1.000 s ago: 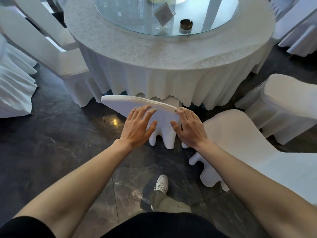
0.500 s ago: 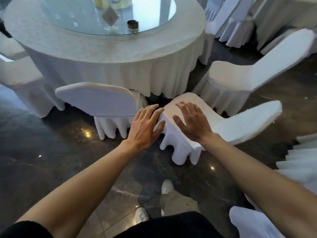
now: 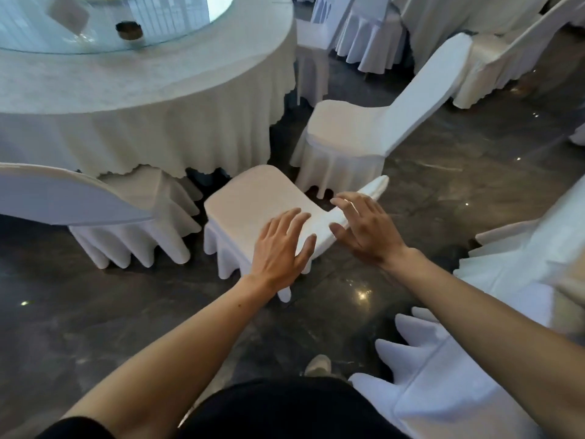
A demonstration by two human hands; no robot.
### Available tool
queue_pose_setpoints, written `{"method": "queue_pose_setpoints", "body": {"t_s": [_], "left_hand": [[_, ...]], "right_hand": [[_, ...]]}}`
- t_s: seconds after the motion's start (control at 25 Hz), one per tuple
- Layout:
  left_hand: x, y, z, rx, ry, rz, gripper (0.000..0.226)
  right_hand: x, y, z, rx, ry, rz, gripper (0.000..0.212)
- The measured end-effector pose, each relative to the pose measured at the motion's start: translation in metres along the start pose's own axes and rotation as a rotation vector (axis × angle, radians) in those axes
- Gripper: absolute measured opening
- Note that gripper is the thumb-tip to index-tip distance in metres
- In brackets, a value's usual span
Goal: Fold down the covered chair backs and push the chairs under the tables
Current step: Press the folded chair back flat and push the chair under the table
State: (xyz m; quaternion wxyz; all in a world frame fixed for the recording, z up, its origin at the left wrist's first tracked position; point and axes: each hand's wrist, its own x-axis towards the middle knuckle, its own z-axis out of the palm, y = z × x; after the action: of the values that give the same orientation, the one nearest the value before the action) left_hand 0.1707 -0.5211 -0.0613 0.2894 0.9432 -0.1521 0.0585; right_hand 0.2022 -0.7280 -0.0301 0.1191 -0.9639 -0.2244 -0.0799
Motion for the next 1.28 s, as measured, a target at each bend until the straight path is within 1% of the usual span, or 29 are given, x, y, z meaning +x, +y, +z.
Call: {"method": "queue_pose_setpoints", "body": {"t_s": [0.04,0.08,0.16,0.28,0.52,0.72,0.8,0.92,1.08,1.2,1.28], "left_hand": [[0.012,0.026,0.019,0.004,-0.027,-0.027,0.050],[0.012,0.028,0.021,0.015,-0.022,-0.026,0.049],[0.033,0.055,0.043,0.037,-0.020,-0.052,0.046],[0.048,0.065,0.065,0.052,-0.057,-0.098,0.046],[0.077,0.056,0.100,0.048,-0.111,-0.171,0.048],[0.097,0.043,0.107,0.026,-0.113,-0.124,0.049],[0.098,0.041,0.110,0.019,-0.114,-0.134,0.048],[0.093,0.043,0.120,-0.009,-0.111,-0.194,0.050],[0.094,0.049,0.131,0.094,-0.044,-0.231,0.047],[0.095,0.059,0.130,0.197,0.037,-0.278,0.048],[0.095,0.065,0.132,0.283,0.093,-0.333,0.044]], "right_hand": [[-0.008,0.035,-0.005,0.014,-0.018,0.002,0.054],[-0.010,0.040,-0.002,0.005,-0.023,-0.008,0.053],[-0.013,0.086,-0.005,0.021,-0.080,-0.030,0.053],[-0.010,0.118,0.005,0.026,-0.109,-0.061,0.051],[0.014,0.152,0.026,0.011,-0.168,-0.129,0.054],[0.041,0.166,0.038,0.019,-0.249,-0.192,0.061],[0.049,0.173,0.041,0.041,-0.287,-0.195,0.063],[0.053,0.192,0.049,0.070,-0.349,-0.253,0.058],[0.066,0.209,0.062,0.121,-0.366,-0.385,0.051],[0.077,0.218,0.066,0.173,-0.367,-0.484,0.051],[0.082,0.224,0.071,0.203,-0.368,-0.548,0.052]]}}
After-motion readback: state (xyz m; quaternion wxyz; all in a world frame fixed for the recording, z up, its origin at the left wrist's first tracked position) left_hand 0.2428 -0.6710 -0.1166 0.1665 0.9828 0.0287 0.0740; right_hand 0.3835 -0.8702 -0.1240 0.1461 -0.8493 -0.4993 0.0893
